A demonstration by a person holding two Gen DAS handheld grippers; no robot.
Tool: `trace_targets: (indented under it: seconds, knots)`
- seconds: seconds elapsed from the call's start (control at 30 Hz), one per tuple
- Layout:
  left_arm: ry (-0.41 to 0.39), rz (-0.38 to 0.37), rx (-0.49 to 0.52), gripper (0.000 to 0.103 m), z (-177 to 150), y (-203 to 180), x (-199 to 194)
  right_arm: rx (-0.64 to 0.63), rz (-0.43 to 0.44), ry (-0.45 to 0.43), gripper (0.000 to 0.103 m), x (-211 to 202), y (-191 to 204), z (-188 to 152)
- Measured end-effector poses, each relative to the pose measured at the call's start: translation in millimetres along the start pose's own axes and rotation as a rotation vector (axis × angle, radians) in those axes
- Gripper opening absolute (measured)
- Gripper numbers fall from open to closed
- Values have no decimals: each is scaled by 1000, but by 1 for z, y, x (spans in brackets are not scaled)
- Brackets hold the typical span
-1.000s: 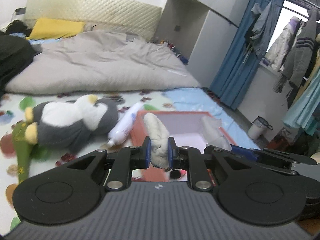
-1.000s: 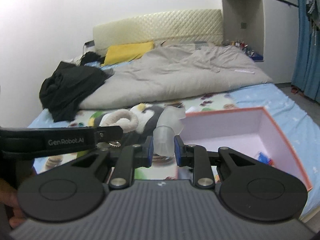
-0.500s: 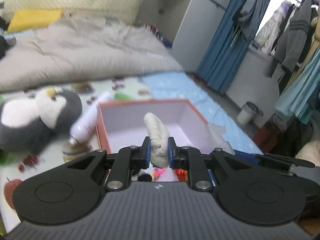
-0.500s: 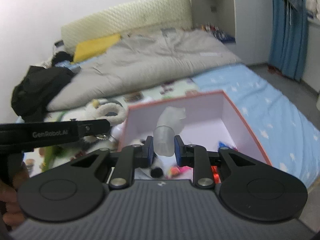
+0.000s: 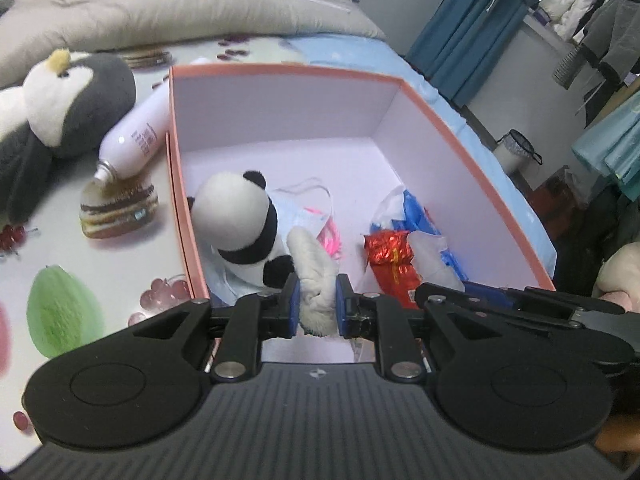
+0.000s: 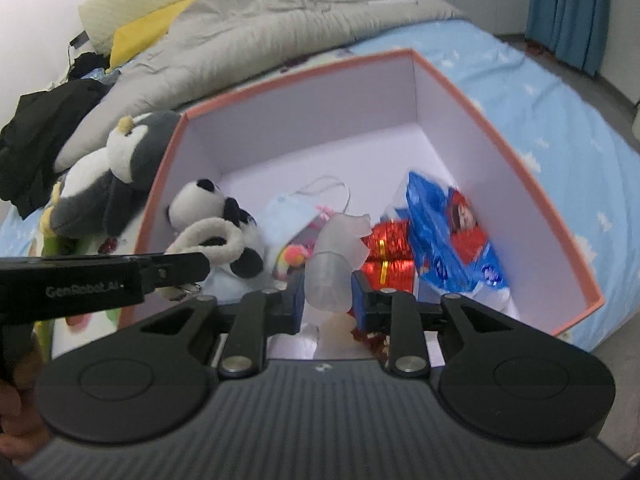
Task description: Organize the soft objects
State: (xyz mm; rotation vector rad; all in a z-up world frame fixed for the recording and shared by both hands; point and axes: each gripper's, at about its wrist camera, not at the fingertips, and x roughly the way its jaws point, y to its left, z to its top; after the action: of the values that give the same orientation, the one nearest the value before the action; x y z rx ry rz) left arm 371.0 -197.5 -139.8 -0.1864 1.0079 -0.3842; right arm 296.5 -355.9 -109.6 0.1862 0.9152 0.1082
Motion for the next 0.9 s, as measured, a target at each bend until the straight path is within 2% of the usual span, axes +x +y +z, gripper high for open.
trace_targets:
  seconds: [0.07,0.2,0.27,0.47,0.9]
  knots:
    - [10,-4,5,22,2,3,3,11,13,1,35,-1,-2,-2]
    - [1,-4,14,41,5,2,-3,15,9,6,39,-4,-1,1]
    - [-20,-8,21,46,7,-3,-17,15,7,-1,43,-8,-1,5]
    - [-85,-24,43,46,11,-13,-60,8,6,-85,44,-46,8,12]
    - [-245,-52,114,46,-3,-29,-178,-19,-14,-308,43,-163,40,7]
